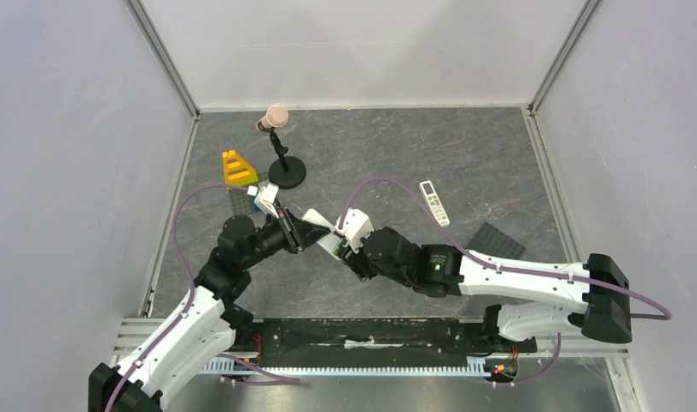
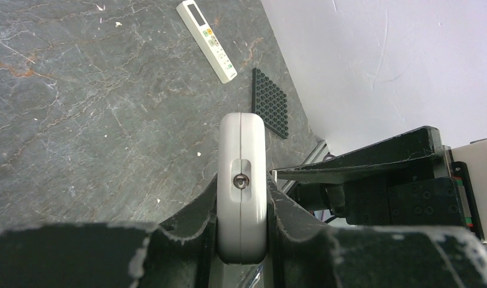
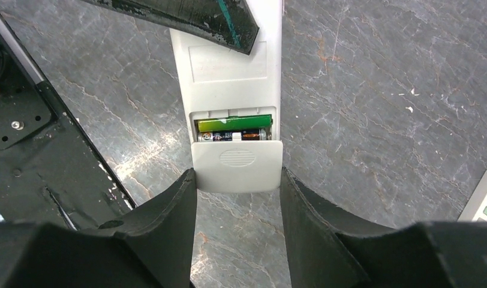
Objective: Load the batteries into the remote control
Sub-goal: Load the battery cover into the remote control.
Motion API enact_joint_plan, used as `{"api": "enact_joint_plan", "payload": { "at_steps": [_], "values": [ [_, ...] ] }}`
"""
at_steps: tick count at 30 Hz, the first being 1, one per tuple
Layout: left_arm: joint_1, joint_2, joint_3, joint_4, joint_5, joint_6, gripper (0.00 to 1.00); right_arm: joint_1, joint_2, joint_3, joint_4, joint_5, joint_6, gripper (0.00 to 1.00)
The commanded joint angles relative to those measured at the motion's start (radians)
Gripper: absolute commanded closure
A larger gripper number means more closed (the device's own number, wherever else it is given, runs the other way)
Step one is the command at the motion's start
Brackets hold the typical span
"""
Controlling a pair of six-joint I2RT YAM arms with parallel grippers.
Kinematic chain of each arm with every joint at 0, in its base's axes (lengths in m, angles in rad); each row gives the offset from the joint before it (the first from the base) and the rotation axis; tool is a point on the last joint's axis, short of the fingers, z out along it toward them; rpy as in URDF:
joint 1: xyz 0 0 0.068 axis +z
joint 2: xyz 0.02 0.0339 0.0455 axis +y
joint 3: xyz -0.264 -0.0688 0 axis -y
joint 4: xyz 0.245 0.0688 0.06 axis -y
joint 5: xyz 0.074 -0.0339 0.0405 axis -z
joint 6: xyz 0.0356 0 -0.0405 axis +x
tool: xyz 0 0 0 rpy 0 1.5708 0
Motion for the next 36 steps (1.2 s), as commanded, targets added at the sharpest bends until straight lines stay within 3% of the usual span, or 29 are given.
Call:
{"api": "enact_joint_plan", "payload": {
  "at_steps": [1,36],
  "values": [
    [-0.005,-0.002,0.035,0.033,0.026,-0.003,0.98,0.004,0.019,0.057,0.005,0.002,-0.023,0.93],
    [-0.018,-0.017,0.057,0.035,0.098,0.065,0.98,0.004,0.104,0.143,-0.057,-0.091,-0.052,0.90]
  ]
}}
